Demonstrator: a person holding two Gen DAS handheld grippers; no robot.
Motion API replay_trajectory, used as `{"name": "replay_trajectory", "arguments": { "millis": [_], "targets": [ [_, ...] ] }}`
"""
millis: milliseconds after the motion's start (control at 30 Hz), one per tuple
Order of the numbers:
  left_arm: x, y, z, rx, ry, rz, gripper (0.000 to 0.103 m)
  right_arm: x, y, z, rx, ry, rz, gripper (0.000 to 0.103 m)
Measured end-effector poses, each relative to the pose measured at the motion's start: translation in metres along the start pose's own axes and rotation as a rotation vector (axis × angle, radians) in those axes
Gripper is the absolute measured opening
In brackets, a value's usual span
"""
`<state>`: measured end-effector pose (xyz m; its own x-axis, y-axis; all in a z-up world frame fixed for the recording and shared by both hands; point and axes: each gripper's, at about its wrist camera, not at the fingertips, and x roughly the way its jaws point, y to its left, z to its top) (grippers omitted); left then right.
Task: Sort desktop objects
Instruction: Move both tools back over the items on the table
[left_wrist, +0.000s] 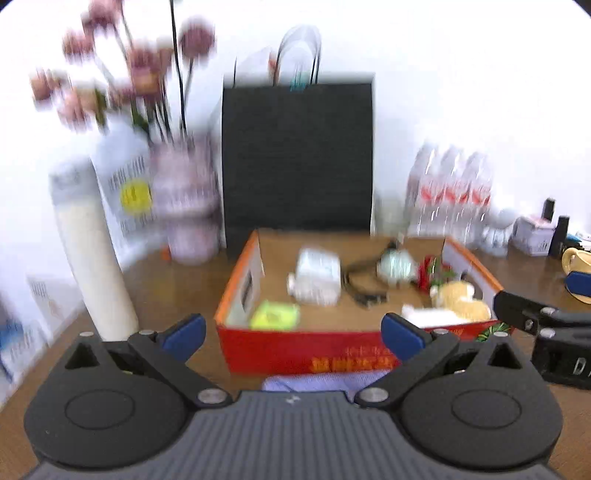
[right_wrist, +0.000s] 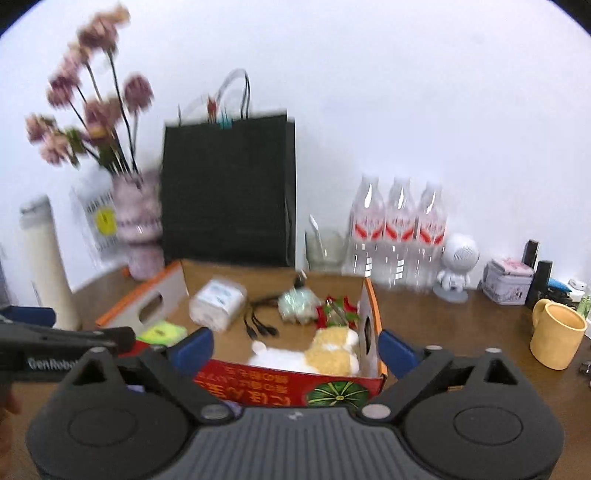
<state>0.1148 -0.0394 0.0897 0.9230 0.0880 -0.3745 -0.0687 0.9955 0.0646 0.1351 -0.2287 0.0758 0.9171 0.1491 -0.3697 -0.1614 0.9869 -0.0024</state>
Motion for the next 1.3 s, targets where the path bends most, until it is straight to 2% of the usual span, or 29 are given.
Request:
{"name": "replay_trajectory", "arguments": {
  "millis": [67, 200, 367, 500, 600, 667, 833, 933, 1033, 1200, 1300],
  "targets": [
    [-0.016, 0.0, -0.013, 0.032, -0.068, -0.014, 0.103, -0.017, 0.002, -0.013, 0.015, -0.04, -0.011, 0.098],
    [-0.049, 0.005, -0.029, 0.005, -0.083, -0.052, 0.103, -0.046, 0.004, -0.034, 0.045, -0.056, 0.033, 0.098],
    [-0.092, 0.016, -0.047, -0.019, -0.073, -0.091, 0.103, -0.081, 0.006, -0.048, 0.107, -0.064, 0.021, 0.1],
    [-0.134, 0.029, -0.092, -0.027, -0.035, -0.084, 0.103, -0.121, 0.003, -0.077, 0.158, -0.041, 0.045, 0.1],
    [-0.156, 0.033, -0.117, 0.004, -0.01, -0.092, 0.103, -0.153, 0.002, -0.105, 0.178, -0.029, 0.079, 0.101],
    [-0.166, 0.037, -0.125, 0.005, 0.004, -0.075, 0.103, -0.17, 0.004, -0.119, 0.157, -0.02, 0.093, 0.101],
    [-0.195, 0.044, -0.132, -0.043, -0.031, -0.103, 0.103, -0.201, 0.012, -0.135, 0.122, -0.031, 0.059, 0.101],
    [-0.204, 0.038, -0.137, 0.013, -0.066, -0.094, 0.103, -0.215, 0.016, -0.147, 0.127, -0.056, 0.079, 0.101],
    [-0.204, 0.034, -0.141, 0.037, -0.061, -0.113, 0.103, -0.219, 0.021, -0.152, 0.11, -0.046, 0.087, 0.101],
    [-0.18, 0.039, -0.134, 0.023, 0.004, -0.101, 0.103, -0.205, 0.022, -0.147, 0.146, -0.003, 0.13, 0.1],
    [-0.157, 0.048, -0.121, 0.001, 0.048, -0.083, 0.103, -0.185, 0.025, -0.135, 0.144, 0.032, 0.18, 0.093]
  ]
}}
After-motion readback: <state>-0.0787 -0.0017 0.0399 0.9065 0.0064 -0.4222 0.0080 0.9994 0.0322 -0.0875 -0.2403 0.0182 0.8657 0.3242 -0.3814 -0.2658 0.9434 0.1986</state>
